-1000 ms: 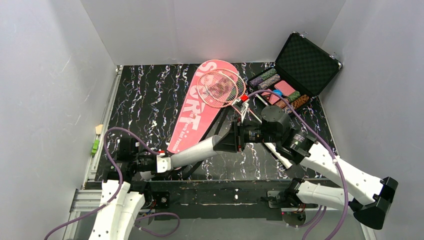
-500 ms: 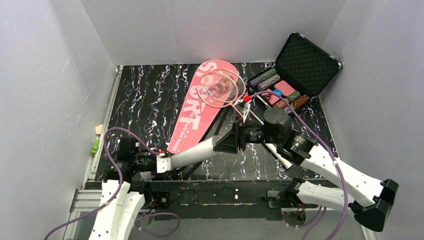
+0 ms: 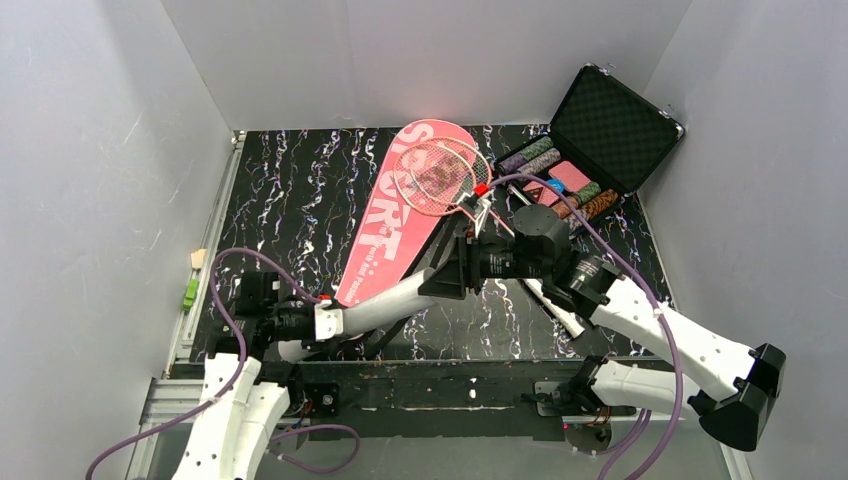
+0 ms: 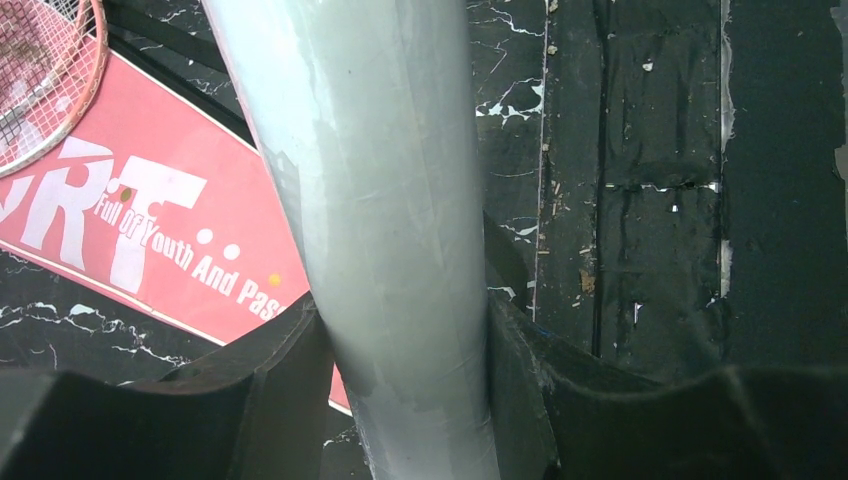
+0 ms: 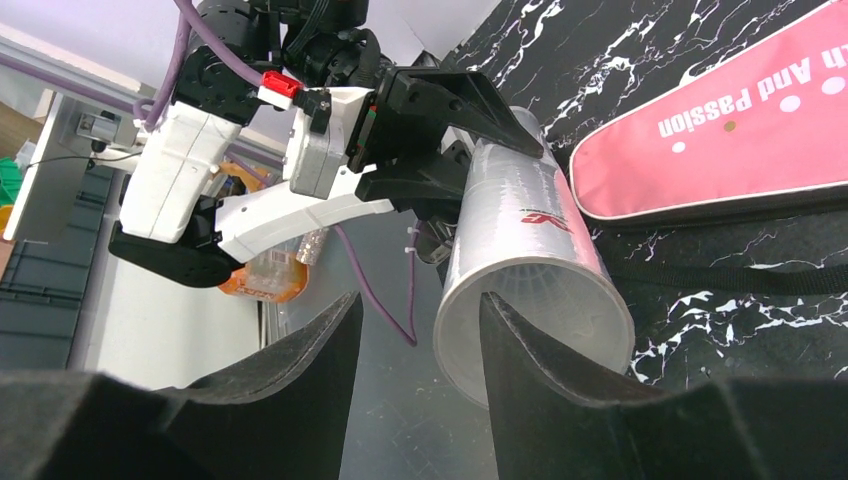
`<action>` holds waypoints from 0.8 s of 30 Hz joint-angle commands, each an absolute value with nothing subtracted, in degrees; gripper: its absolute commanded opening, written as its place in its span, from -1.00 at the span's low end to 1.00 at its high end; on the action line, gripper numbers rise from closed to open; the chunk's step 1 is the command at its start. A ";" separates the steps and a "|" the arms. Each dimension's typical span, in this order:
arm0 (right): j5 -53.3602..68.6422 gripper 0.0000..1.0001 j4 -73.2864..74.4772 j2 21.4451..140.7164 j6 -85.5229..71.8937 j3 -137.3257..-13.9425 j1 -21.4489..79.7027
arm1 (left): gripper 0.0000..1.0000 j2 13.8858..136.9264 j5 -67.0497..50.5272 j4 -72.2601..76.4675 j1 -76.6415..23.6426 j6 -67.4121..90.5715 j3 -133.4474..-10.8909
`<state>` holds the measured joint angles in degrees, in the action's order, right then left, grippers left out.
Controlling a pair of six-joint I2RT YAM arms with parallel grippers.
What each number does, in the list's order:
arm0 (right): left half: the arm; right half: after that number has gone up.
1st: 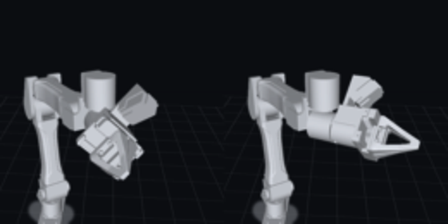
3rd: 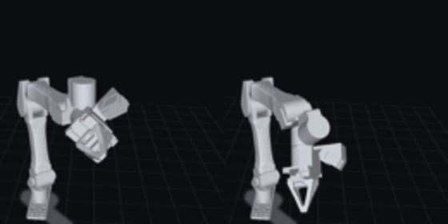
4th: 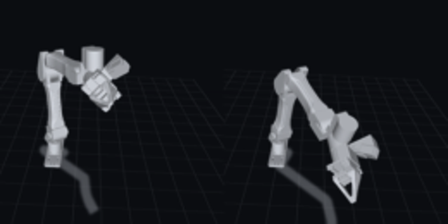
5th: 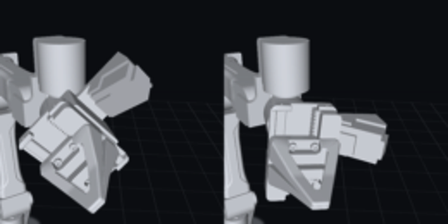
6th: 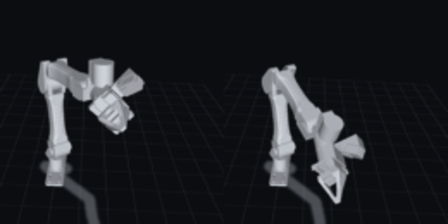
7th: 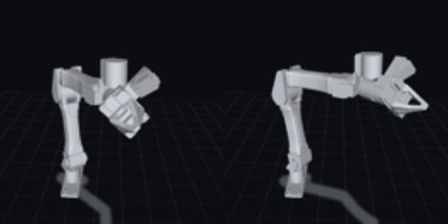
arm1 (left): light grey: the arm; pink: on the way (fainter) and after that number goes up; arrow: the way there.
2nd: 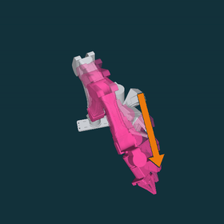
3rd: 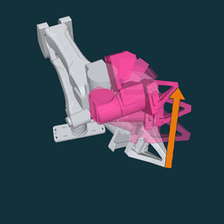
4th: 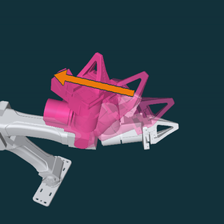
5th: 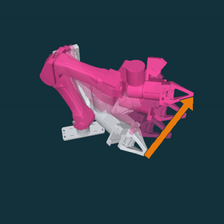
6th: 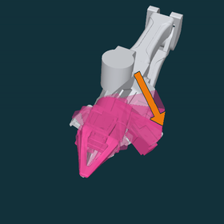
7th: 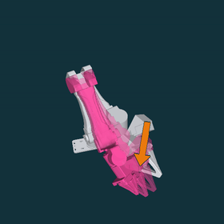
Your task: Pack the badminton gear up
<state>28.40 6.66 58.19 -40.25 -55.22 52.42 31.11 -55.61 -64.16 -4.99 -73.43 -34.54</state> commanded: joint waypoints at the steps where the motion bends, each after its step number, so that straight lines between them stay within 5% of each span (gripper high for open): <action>1: 27.85 0.11 8.73 60.28 -38.55 -58.18 54.07 | -1.00 31.87 -60.78 -61.38 -5.10 -72.61 -37.89; 17: 30.49 0.14 7.11 58.24 -39.72 -53.99 52.93 | -1.00 31.37 -62.57 -59.05 -5.10 -69.51 -38.69; 24: 29.65 0.50 12.03 58.54 -37.59 -57.91 49.92 | -1.00 32.28 -58.95 -51.16 -5.10 -57.75 -39.58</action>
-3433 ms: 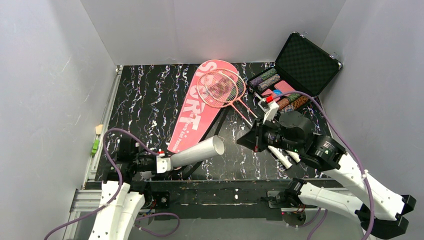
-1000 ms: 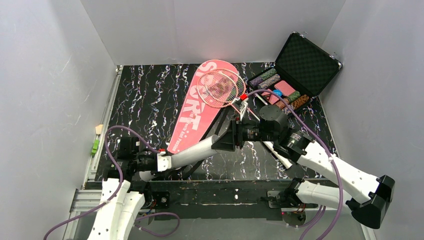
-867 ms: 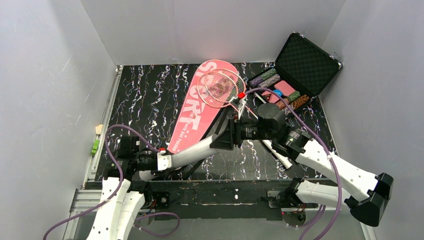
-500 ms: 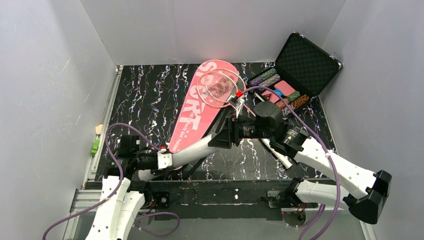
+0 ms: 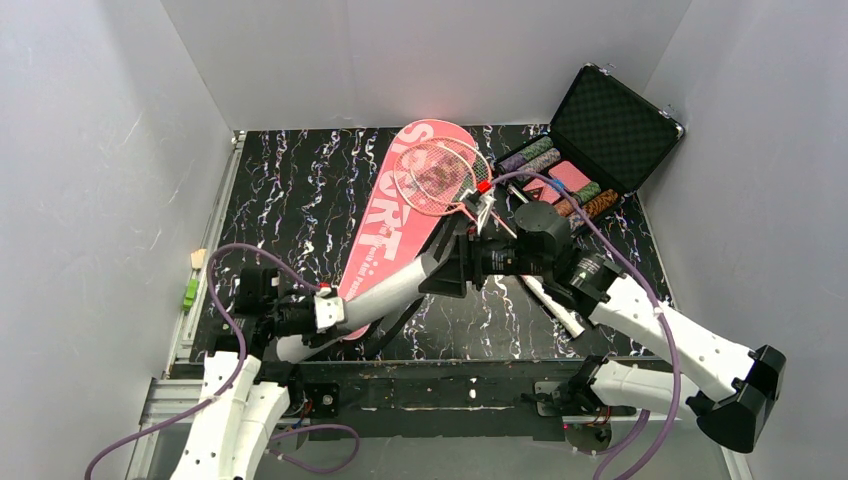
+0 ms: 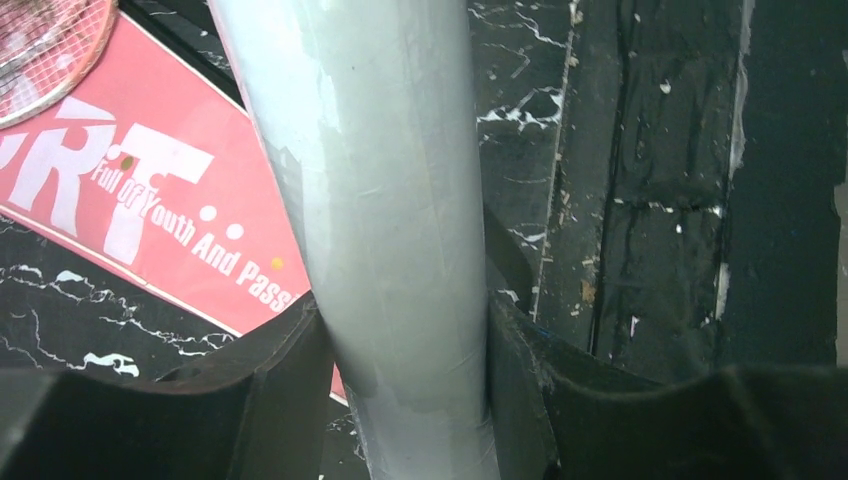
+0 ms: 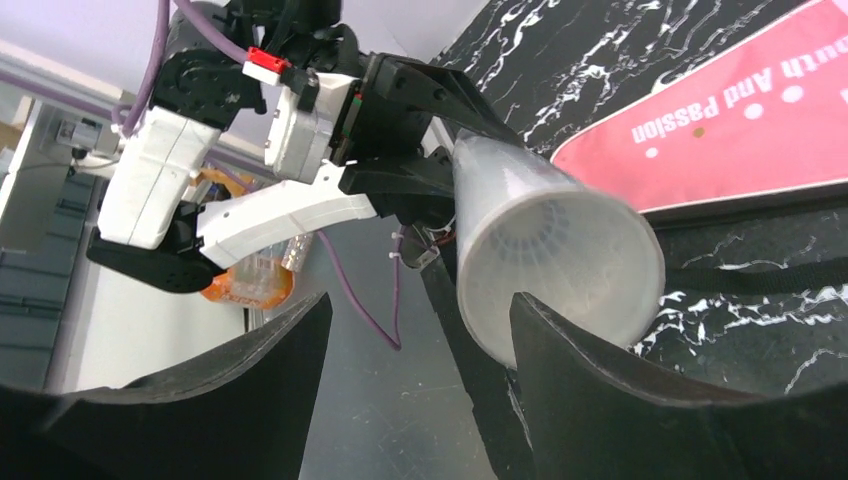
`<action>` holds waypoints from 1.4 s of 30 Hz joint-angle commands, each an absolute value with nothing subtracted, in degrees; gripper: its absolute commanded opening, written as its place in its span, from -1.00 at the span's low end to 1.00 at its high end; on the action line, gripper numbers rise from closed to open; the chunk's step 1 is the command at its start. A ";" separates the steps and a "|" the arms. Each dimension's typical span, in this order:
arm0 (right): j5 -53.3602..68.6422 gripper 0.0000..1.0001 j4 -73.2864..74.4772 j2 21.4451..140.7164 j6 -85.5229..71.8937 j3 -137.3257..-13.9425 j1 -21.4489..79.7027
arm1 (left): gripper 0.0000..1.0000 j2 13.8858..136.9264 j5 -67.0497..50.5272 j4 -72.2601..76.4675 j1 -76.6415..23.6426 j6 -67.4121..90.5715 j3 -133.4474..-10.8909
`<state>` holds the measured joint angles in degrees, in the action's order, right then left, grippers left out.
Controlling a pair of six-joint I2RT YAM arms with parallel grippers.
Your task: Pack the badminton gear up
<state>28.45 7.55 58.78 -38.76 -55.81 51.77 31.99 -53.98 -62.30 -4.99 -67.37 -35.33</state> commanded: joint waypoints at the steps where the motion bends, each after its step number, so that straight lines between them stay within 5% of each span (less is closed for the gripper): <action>1: 28.68 0.52 13.65 57.61 -37.20 -58.72 47.96 | -1.00 32.82 -56.28 -48.23 -5.10 -53.53 -39.55; 7: 23.25 0.60 23.01 52.84 -36.20 -63.41 31.25 | -1.00 41.46 -33.87 -38.17 -5.10 -40.30 -43.31; 13: 13.46 0.61 31.74 54.84 -34.29 -64.08 28.40 | -1.00 58.02 -15.21 -35.84 -2.98 -35.77 -51.15; 21: 9.28 0.61 32.13 53.42 -34.60 -57.37 27.52 | -1.00 81.33 -7.54 -35.07 5.11 -32.77 -61.04; 35: 6.03 0.70 34.72 57.11 -33.17 -56.80 27.09 | -0.83 96.30 -0.99 -24.06 5.36 -34.03 -61.44; 39: 4.05 0.73 35.58 61.74 -31.32 -59.47 26.60 | -0.50 94.88 -1.71 -24.25 5.33 -34.97 -61.21; 42: 3.53 0.74 35.92 66.04 -29.98 -62.15 26.09 | 0.32 91.38 -3.62 -26.41 5.32 -36.12 -61.17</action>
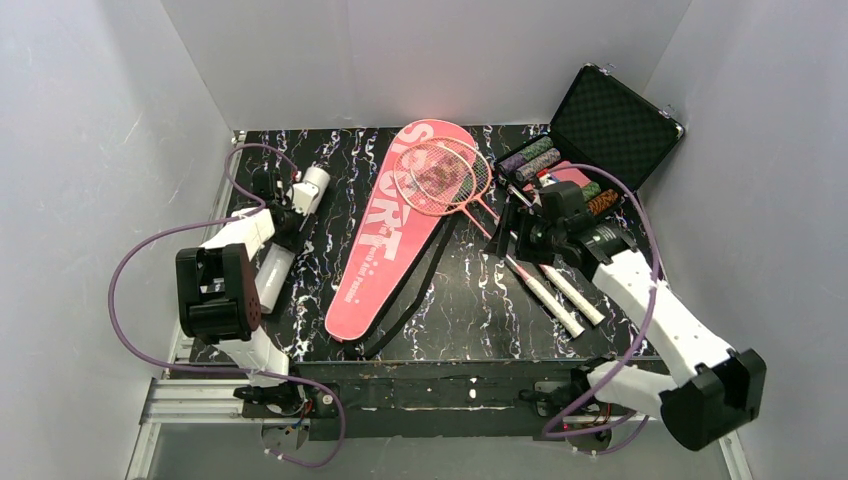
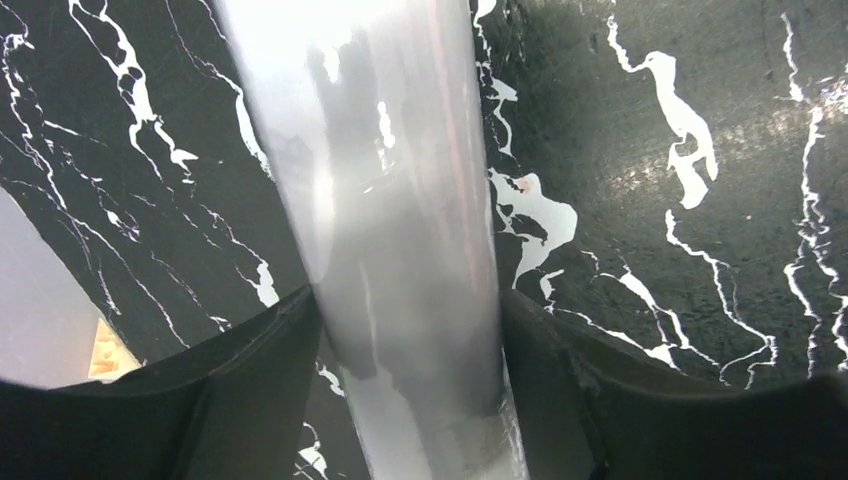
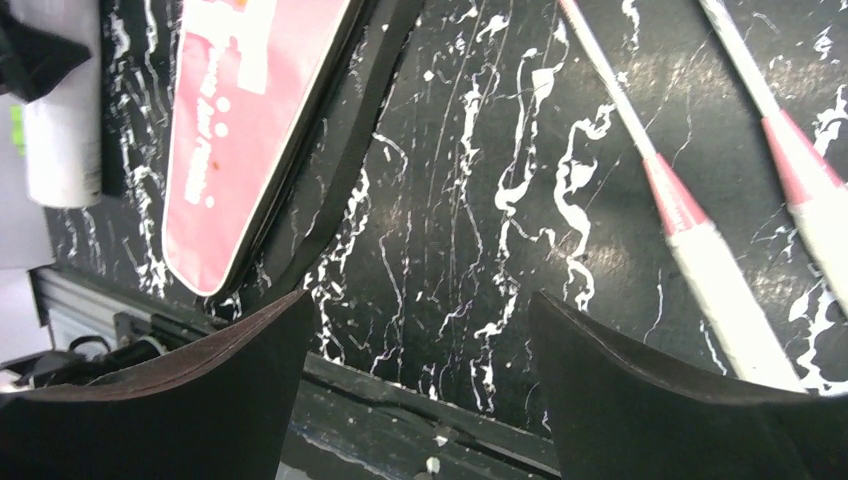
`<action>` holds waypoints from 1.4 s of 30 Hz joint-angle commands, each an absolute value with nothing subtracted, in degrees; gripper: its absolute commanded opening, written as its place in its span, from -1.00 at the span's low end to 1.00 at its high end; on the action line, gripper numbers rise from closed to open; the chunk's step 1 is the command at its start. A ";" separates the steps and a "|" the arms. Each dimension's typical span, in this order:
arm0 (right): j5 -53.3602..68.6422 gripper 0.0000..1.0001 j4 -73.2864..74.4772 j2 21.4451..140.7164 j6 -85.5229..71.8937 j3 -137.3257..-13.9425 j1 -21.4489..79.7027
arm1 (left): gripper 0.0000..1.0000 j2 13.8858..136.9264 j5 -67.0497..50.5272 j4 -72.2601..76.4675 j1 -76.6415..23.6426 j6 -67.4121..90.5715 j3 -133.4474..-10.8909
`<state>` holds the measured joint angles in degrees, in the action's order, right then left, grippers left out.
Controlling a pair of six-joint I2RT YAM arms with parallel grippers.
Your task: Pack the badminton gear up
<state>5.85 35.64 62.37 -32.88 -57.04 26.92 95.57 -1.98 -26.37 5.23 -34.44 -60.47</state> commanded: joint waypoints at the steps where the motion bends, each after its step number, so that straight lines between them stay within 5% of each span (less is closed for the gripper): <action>1: 3.52 0.75 35.91 67.54 -29.63 -63.09 25.96 | 0.75 89.83 -4.50 -27.59 5.32 -36.25 -61.47; 3: 3.39 0.75 36.08 70.12 -29.09 -64.85 25.76 | 0.96 85.54 -7.24 -31.93 5.34 -35.89 -63.12; 9: 1.39 0.77 38.08 77.50 -26.99 -70.94 24.71 | 0.97 72.58 -24.78 -45.80 5.15 -30.56 -72.64; 13: 0.52 0.78 38.67 82.51 -26.37 -74.19 22.78 | 0.96 71.12 -36.78 -49.63 2.89 -29.59 -68.54; 16: -2.76 0.79 39.05 85.66 -24.95 -76.60 22.55 | 0.97 73.88 -32.68 -51.20 -8.92 -28.34 -65.75; 22: -5.68 0.78 40.31 90.95 -22.46 -78.88 22.57 | 0.97 70.03 -23.36 -28.80 -23.42 -20.13 -52.42; 30: -6.85 0.67 36.80 94.06 -20.79 -75.93 22.71 | 0.97 84.62 -13.36 -20.97 -31.10 -20.49 -54.15; 42: -9.99 0.80 33.37 107.26 -12.83 -84.03 24.39 | 0.93 97.44 -9.82 -14.13 -33.23 -22.32 -59.74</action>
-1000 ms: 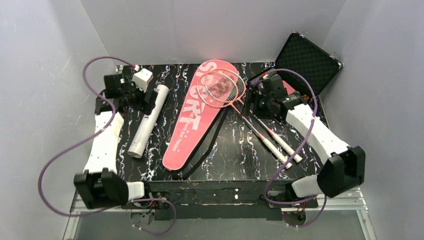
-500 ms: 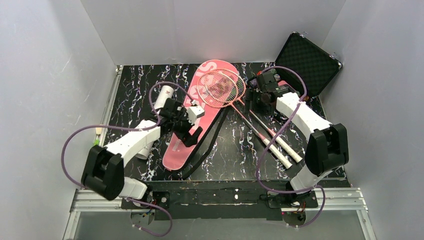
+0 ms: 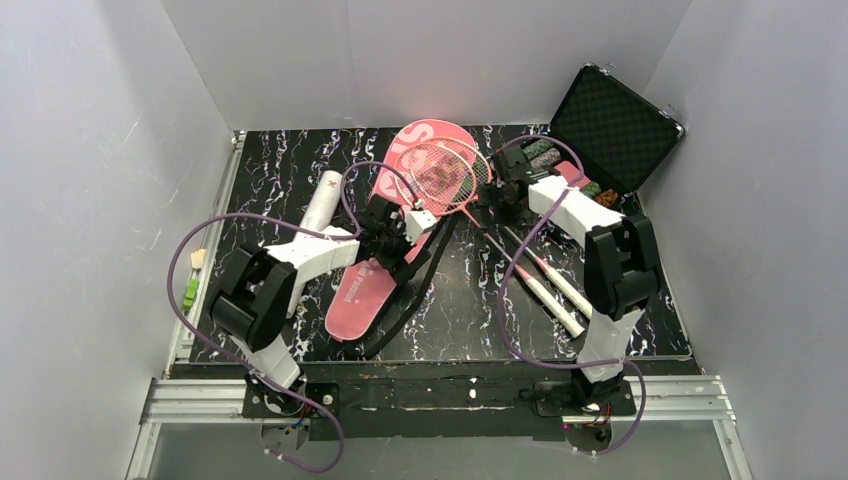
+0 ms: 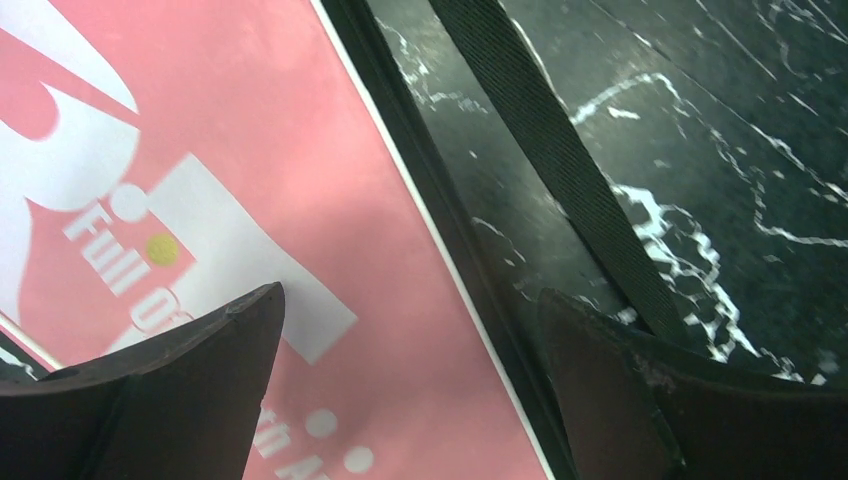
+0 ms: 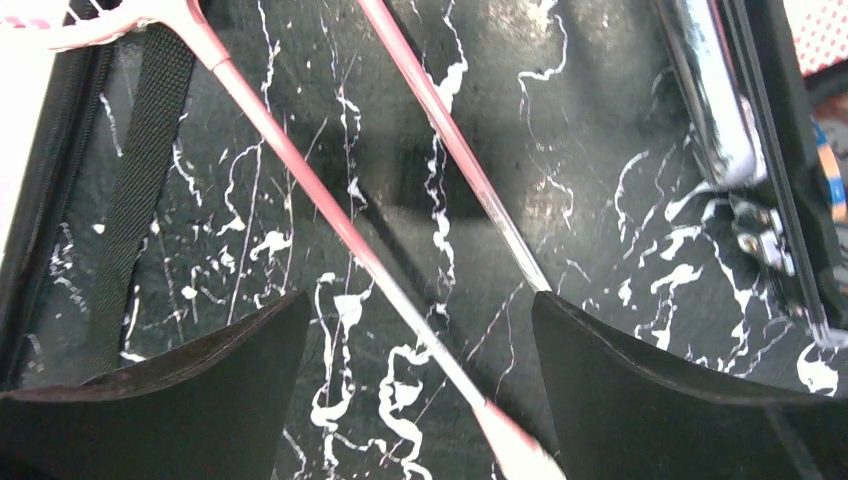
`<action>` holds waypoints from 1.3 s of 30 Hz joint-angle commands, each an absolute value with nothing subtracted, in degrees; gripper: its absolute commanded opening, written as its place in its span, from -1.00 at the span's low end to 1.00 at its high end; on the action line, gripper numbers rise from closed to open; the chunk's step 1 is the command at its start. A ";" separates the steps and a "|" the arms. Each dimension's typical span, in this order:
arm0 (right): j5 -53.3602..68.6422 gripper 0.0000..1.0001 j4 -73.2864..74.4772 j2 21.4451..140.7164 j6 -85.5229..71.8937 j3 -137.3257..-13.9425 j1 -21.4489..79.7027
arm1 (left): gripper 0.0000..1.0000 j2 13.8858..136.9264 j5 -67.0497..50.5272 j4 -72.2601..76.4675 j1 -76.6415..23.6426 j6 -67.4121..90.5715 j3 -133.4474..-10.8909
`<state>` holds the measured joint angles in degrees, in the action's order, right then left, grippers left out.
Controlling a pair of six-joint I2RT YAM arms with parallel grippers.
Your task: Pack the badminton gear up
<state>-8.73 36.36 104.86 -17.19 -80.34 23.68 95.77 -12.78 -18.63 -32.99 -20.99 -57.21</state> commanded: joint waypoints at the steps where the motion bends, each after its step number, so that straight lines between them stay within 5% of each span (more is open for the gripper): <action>1: -9.84 0.79 33.31 108.15 -12.21 -84.52 24.69 | 0.87 98.09 -9.71 -13.60 -33.22 -22.45 -59.85; 10: -13.70 0.70 31.15 111.39 -8.28 -85.20 27.69 | 0.25 99.53 -8.75 -12.67 -33.22 -24.85 -59.53; 16: -13.87 0.59 30.82 113.10 -8.09 -85.06 27.77 | -0.37 99.44 -7.43 -14.11 -32.93 -25.41 -60.33; 26: -11.41 0.06 31.16 115.42 -9.27 -85.65 28.21 | -0.62 97.86 -7.55 -15.66 -31.26 -25.13 -60.19; 28: -10.63 -0.29 31.51 115.42 -9.75 -86.17 28.21 | -0.62 97.25 -7.51 -16.14 -31.07 -24.68 -60.06; 30: -10.77 -0.93 31.56 114.60 -10.07 -86.22 28.21 | -0.63 96.41 -7.39 -16.63 -30.83 -24.04 -59.97; 39: -18.09 -0.97 29.74 108.43 -9.08 -84.15 27.76 | -0.71 91.07 -7.95 -20.16 -29.66 -21.86 -60.01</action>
